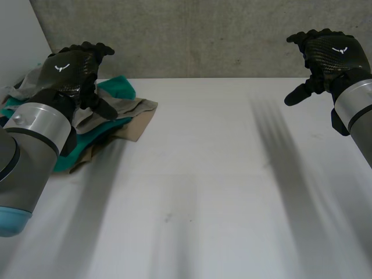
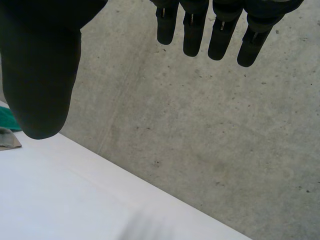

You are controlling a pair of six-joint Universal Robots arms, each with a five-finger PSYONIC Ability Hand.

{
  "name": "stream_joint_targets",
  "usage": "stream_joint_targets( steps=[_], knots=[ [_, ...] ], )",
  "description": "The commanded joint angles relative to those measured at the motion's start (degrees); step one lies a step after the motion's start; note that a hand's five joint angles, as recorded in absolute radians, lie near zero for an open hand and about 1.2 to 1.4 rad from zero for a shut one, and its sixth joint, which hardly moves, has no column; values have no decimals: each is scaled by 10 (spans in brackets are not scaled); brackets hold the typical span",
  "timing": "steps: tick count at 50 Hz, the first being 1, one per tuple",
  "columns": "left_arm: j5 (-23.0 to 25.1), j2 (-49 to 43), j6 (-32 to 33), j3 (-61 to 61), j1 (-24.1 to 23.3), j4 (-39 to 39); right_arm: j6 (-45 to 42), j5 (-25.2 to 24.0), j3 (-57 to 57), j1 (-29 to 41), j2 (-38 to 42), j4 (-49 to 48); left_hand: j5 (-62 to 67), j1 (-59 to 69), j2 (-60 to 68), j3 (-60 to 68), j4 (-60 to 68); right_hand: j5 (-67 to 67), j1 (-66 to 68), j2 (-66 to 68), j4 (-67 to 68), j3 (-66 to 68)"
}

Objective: Fold the laundry.

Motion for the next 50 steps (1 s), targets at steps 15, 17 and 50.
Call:
stream_joint_targets(
  steps=[15,17,50],
  knots=[
    [3,-123,124,121,84,-1,-2,-5,4,1,1,1,-58,-52,-59,-57,-59,-56,-53,-55,-61,-59],
    [3,-209,225,185,124,1,-3,-5,4,1,0,2,-58,-53,-60,-58,-59,-56,-53,-55,-61,-59],
    [2,-95,220,236,20,132,-34,-10,5,-5,-1,1,642,647,640,642,641,-56,-53,-55,-61,-59]
  ],
)
